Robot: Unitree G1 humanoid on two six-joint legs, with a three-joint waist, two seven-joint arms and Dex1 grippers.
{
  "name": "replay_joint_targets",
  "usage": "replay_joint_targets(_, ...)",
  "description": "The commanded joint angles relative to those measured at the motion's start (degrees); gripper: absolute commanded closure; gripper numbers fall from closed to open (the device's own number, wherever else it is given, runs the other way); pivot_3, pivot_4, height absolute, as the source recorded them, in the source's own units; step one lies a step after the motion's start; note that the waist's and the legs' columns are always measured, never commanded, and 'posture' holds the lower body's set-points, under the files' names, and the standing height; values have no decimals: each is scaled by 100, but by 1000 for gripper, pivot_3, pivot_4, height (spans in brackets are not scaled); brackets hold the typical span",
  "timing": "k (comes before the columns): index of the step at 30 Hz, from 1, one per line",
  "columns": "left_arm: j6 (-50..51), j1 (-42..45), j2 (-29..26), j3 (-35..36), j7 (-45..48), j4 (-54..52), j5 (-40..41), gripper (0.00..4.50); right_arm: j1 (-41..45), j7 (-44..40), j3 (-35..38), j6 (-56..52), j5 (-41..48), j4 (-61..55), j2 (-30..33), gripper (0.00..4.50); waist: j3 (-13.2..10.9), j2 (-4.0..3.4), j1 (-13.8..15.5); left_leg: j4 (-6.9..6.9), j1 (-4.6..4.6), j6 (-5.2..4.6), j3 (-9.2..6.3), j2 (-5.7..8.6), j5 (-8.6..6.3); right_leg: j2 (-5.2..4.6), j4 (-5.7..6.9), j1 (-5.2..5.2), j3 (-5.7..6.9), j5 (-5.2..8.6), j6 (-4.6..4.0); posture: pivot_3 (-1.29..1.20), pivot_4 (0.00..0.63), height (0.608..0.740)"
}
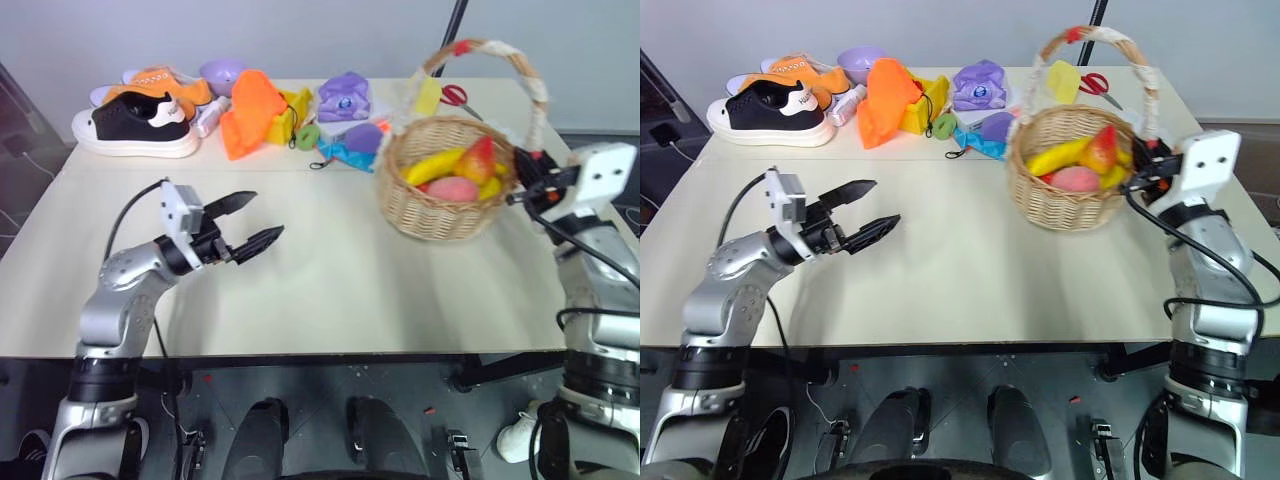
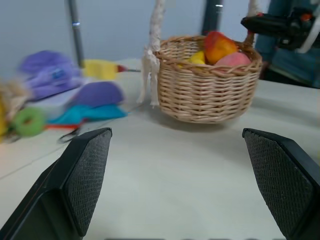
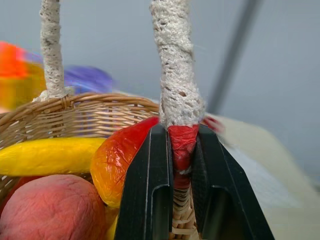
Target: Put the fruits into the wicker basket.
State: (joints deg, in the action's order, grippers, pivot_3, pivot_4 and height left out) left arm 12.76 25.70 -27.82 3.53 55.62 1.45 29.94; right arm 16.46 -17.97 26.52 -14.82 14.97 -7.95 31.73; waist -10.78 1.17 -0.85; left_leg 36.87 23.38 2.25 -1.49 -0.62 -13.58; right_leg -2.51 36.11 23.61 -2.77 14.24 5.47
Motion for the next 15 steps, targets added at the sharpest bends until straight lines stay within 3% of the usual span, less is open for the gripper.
replay_joint_targets(1, -347, 446, 122, -171, 455, 504, -125, 0, -255, 442, 509, 82, -135, -633, 54, 4477, 0, -4, -8, 0, 0, -1, 0, 0, 0, 0, 1, 0, -1, 0, 0, 0, 150, 740)
replay_joint_targets(11, -667, 1034, 406, -323, 1012, 1292, -308, 0, -640, 1750, 1052, -113, -91, -992, -725, 4477, 1, -11, -9, 1, -2, -4, -1, -4, -2, 8, 3, 1, -7, -9, 18, 0, 150, 740)
replay_joint_targets(15, -661, 987, 446, -309, 996, 1294, -367, 0, -757, 1656, 879, 20, -107, -930, -782, 4477, -1, -14, 4, 3, 1, -4, 0, -2, -2, 4, 2, 1, -7, -6, 14, 0, 150, 740)
